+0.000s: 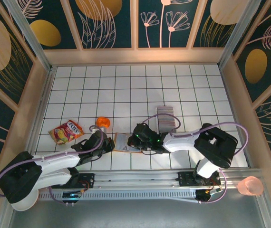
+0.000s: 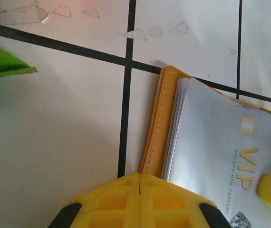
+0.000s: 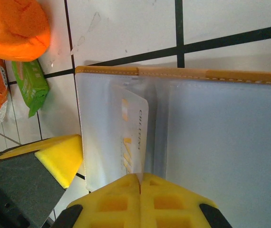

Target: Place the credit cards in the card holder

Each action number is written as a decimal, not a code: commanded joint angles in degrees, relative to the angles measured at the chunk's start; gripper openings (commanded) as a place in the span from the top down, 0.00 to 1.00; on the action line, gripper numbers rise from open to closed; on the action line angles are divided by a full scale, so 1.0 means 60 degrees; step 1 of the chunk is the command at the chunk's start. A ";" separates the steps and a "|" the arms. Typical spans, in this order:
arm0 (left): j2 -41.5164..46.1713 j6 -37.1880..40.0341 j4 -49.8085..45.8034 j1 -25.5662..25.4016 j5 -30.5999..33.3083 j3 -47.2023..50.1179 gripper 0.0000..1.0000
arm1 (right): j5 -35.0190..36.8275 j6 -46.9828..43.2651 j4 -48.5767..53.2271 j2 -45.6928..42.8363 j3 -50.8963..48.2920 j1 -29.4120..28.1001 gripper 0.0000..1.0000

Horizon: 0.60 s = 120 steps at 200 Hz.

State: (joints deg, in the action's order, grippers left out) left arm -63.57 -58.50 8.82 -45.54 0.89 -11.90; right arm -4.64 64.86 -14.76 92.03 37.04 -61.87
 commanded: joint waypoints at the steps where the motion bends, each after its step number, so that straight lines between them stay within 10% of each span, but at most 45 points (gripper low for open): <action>1: -0.0201 0.0074 -0.0224 -0.0069 -0.0505 0.0151 1.00 | -0.0274 -0.0239 0.0585 0.0329 0.0095 -0.0134 1.00; 120: -0.0032 -0.0006 -0.0238 -0.0074 -0.0476 0.0271 1.00 | -0.0375 -0.0128 0.0332 0.0809 0.0591 -0.0106 0.94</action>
State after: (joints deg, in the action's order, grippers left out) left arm -63.35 -58.52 9.26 -45.54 0.89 -11.57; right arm -6.98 64.47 -16.12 95.44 39.81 -61.84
